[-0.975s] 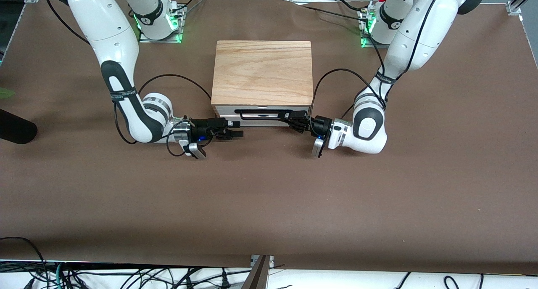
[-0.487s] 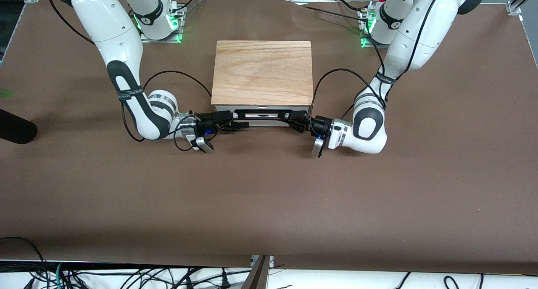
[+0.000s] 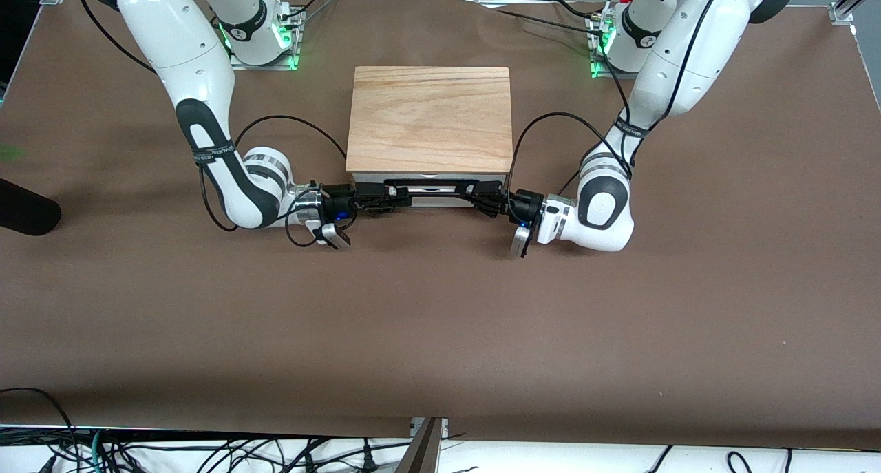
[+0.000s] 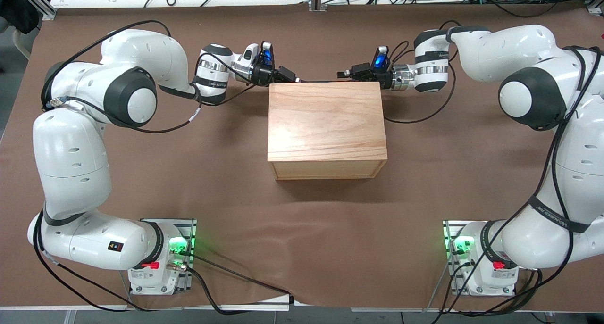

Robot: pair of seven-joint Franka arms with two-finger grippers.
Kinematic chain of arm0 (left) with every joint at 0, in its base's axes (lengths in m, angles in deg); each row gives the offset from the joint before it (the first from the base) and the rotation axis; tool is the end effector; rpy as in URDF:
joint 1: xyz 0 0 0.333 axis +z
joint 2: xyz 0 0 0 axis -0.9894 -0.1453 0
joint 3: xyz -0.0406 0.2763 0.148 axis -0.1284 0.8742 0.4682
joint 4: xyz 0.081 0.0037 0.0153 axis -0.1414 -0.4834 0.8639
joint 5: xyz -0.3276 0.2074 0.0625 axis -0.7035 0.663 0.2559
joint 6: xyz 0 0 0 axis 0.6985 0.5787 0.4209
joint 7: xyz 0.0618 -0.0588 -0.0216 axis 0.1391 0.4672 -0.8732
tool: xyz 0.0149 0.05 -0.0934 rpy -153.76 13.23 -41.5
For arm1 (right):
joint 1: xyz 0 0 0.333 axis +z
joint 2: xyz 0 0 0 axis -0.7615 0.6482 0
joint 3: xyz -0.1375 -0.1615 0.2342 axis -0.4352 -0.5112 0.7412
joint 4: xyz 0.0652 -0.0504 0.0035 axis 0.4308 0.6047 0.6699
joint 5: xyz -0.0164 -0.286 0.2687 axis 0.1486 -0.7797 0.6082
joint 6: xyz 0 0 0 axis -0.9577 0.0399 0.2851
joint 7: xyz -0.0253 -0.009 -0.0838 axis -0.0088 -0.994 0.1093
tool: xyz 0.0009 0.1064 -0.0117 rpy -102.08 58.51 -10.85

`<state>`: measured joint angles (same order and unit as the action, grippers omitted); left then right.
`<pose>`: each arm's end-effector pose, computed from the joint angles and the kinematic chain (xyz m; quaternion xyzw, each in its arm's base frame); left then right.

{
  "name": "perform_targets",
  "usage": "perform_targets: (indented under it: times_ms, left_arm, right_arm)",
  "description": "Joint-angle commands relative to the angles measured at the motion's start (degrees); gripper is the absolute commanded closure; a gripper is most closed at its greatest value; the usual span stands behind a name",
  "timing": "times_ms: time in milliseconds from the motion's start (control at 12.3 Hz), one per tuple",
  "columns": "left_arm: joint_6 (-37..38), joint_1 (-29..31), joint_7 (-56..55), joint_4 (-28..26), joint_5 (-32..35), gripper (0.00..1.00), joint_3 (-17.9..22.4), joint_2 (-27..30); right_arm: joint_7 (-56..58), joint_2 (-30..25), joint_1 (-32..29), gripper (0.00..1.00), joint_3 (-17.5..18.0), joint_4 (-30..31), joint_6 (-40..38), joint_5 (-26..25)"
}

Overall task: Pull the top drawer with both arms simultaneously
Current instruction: 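Pull the drawer handle outward from the box with both grippers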

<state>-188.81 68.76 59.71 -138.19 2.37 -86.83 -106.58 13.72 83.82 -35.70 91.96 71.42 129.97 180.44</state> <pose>0.5542 -0.3111 0.1606 0.7167 -0.1233 -0.0793 0.6818 0.5316 0.2849 0.1456 -0.6882 -0.0170 0.0367 0.7244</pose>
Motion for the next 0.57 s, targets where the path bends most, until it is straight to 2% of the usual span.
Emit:
perform_targets:
  times_ms: [0,406,487]
  left_arm:
    - [0.0,0.4,2.2,-1.8,-2.0,1.0,-0.4,1.4]
    - [0.0,0.3,2.2,-1.5,-2.1,1.0,-0.4,1.4]
    - [-0.1,0.3,2.2,-1.5,-2.1,1.0,-0.4,1.4]
  right_arm:
    - [0.7,-2.0,0.0,0.46,0.1,3.0,-1.1,0.4]
    - [1.0,-2.1,-0.2,0.47,-0.4,4.2,-1.9,-0.2]
    - [1.0,-2.1,-0.2,0.59,-0.4,4.2,-1.9,-0.3]
